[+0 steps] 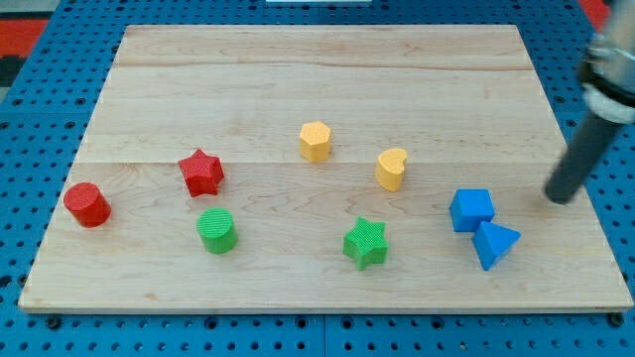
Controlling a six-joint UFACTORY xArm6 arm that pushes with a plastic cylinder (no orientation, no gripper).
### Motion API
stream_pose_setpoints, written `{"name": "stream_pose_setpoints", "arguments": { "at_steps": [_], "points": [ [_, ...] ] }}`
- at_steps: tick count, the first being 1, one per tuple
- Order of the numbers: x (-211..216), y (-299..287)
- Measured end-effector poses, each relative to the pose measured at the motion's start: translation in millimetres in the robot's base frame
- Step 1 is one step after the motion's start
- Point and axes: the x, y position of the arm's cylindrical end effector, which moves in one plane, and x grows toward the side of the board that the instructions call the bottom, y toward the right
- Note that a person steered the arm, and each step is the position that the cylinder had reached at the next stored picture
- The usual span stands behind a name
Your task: Put the blue cube diagonally top left to the blue triangle
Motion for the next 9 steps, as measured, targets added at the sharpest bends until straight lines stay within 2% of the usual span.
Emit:
{"name": "stream_pose_setpoints", "arguments": {
  "at_steps": [1,2,4,5,6,8,9],
  "points": [
    [19.7,2.7],
    [13.3,-20.8],
    [12.2,-102.6],
    [12.2,-122.0],
    [11.5,-115.3],
    [-21.2,-109.7],
    [-43.0,-140.7]
  ]
}}
